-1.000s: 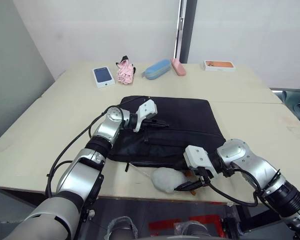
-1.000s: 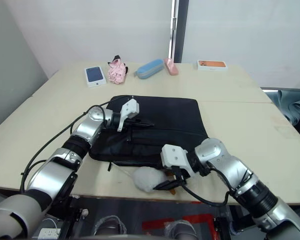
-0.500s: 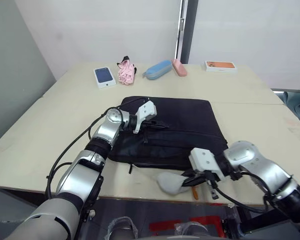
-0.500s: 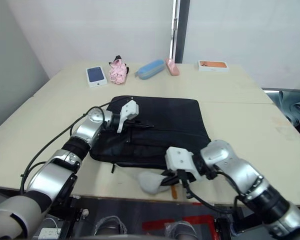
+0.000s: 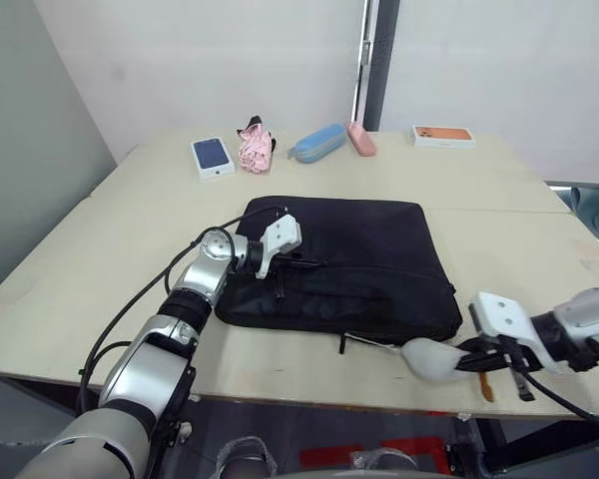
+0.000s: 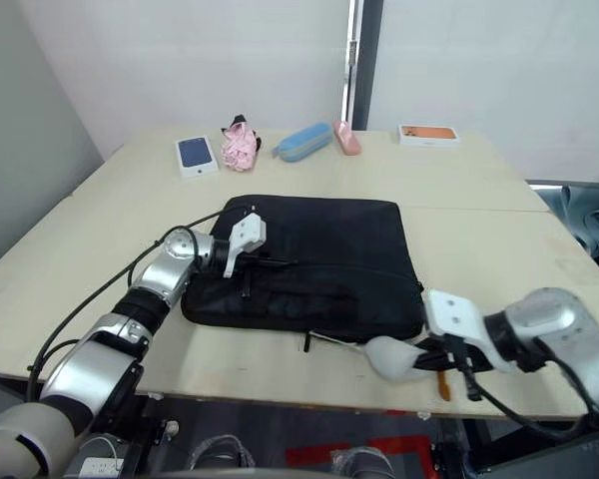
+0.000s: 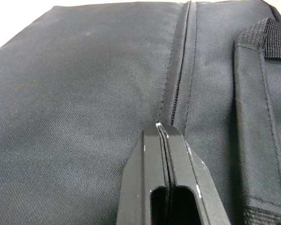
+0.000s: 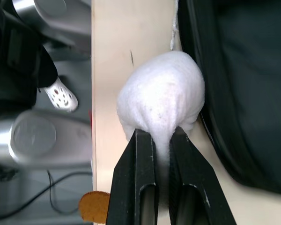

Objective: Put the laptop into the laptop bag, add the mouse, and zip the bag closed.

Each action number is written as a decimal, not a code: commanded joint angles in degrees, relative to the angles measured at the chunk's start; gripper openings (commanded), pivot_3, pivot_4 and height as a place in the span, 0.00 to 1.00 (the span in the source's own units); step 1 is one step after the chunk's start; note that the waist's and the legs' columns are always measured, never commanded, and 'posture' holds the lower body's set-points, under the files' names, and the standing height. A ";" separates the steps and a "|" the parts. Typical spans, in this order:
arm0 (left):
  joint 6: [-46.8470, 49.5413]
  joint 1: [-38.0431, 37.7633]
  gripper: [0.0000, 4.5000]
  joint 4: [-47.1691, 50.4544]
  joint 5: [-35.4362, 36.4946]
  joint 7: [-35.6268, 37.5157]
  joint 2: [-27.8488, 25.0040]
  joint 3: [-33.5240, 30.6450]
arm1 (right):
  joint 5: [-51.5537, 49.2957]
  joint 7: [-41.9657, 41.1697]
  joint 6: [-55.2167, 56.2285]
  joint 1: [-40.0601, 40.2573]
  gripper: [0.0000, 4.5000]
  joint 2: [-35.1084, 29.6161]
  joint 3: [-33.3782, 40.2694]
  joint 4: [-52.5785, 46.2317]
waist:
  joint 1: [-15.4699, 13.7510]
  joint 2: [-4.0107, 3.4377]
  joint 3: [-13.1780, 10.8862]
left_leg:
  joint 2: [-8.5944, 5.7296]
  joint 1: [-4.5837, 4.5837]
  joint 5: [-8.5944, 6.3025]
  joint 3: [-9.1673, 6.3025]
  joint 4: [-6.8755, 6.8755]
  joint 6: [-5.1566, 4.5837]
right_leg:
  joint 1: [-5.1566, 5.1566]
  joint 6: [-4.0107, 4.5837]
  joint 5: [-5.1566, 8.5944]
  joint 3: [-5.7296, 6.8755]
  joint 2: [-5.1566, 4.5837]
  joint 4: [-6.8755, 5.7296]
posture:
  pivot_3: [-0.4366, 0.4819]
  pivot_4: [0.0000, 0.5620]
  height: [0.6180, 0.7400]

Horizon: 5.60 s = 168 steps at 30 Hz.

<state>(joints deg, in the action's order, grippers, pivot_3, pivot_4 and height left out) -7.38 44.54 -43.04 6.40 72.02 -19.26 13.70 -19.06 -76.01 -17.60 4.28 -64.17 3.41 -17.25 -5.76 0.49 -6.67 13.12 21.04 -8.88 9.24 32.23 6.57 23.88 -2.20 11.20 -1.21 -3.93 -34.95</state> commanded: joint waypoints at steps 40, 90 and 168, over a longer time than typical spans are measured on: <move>2.22 -6.79 0.00 0.41 -5.12 4.32 -2.33 5.18 | 20.79 17.14 29.22 -34.55 0.00 8.13 -2.16 55.84 | 0.59 -0.08 0.00 | -0.27 0.06 -0.23 0.60 -0.33 -0.32 | 0.18 -0.14 0.11 -0.11 -0.33 0.35 | 0.48 0.27 1.00; 3.38 -9.27 0.00 4.39 -4.29 4.25 -3.77 4.67 | 10.65 6.07 17.99 -25.32 1.00 5.66 1.91 44.55 | 1.06 -0.38 0.17 | -0.11 0.05 -0.59 0.85 -0.40 -0.37 | 0.12 -0.12 0.11 -0.17 -0.20 0.88 | 0.48 0.27 1.00; 32.01 -19.81 1.00 21.06 15.79 8.01 -50.72 -29.66 | -6.90 -13.27 0.87 -29.58 1.00 -11.87 14.09 40.46 | 0.42 -0.22 -1.58 | 0.19 0.99 -0.36 0.61 1.21 -0.81 | 1.27 0.10 0.19 -0.21 0.03 -0.89 | 0.48 0.27 1.00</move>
<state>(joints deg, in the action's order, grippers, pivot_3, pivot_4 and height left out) 24.16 24.39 -23.90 21.28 79.91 -69.36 -14.50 -25.45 -88.19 -17.30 -24.28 -75.58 15.91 23.40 -5.34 0.27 -8.25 13.31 22.03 -9.25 9.85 33.44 5.76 25.15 -2.10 11.39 -1.41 -3.90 -35.85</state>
